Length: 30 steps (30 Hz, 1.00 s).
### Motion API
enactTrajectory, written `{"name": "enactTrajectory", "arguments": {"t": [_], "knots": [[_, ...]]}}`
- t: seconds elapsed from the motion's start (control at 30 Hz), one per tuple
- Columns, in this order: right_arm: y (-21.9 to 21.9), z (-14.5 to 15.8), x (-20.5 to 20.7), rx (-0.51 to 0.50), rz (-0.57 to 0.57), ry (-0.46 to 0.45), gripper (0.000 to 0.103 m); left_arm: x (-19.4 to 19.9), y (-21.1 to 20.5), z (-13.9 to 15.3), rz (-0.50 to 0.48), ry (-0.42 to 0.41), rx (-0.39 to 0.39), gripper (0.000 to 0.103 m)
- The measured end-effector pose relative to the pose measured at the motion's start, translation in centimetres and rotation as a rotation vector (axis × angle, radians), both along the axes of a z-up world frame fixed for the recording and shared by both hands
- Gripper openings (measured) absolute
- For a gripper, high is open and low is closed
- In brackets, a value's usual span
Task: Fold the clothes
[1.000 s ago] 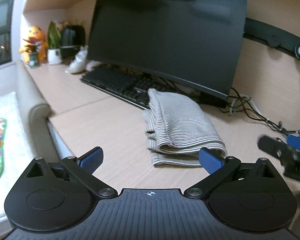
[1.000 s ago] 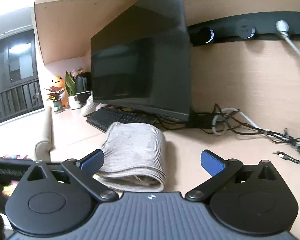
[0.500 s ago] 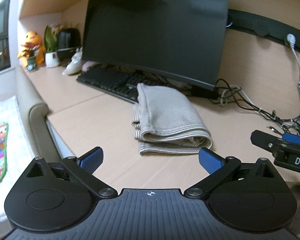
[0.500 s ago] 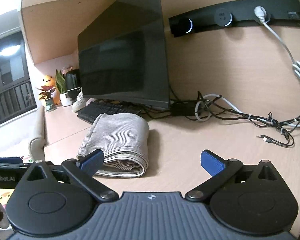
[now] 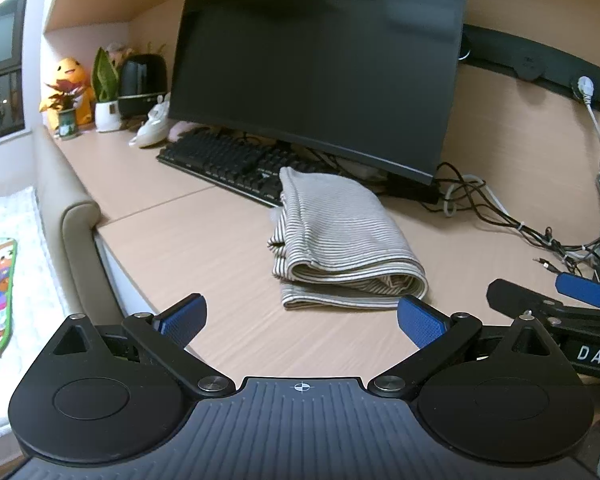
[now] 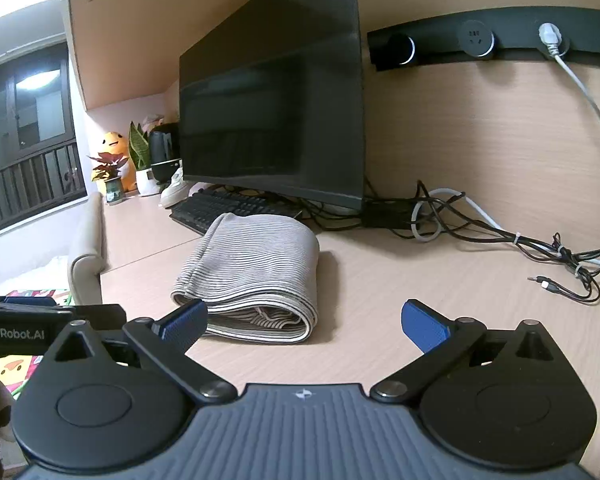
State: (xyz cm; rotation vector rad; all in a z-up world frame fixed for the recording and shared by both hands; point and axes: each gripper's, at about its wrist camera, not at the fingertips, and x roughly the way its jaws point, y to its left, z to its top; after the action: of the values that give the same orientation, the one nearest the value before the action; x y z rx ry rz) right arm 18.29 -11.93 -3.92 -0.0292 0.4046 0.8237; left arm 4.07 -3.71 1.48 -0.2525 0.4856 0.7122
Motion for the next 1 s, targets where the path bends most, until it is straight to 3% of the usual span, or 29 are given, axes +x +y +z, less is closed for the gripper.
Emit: {"name": "enactTrajectory", "arguments": {"t": [1.0], "knots": [[-0.11, 0.04, -0.42, -0.004, 0.014, 0.001, 0.103, -0.47, -0.15, -0.38, 0.006, -0.002, -0.020, 0.103]]}}
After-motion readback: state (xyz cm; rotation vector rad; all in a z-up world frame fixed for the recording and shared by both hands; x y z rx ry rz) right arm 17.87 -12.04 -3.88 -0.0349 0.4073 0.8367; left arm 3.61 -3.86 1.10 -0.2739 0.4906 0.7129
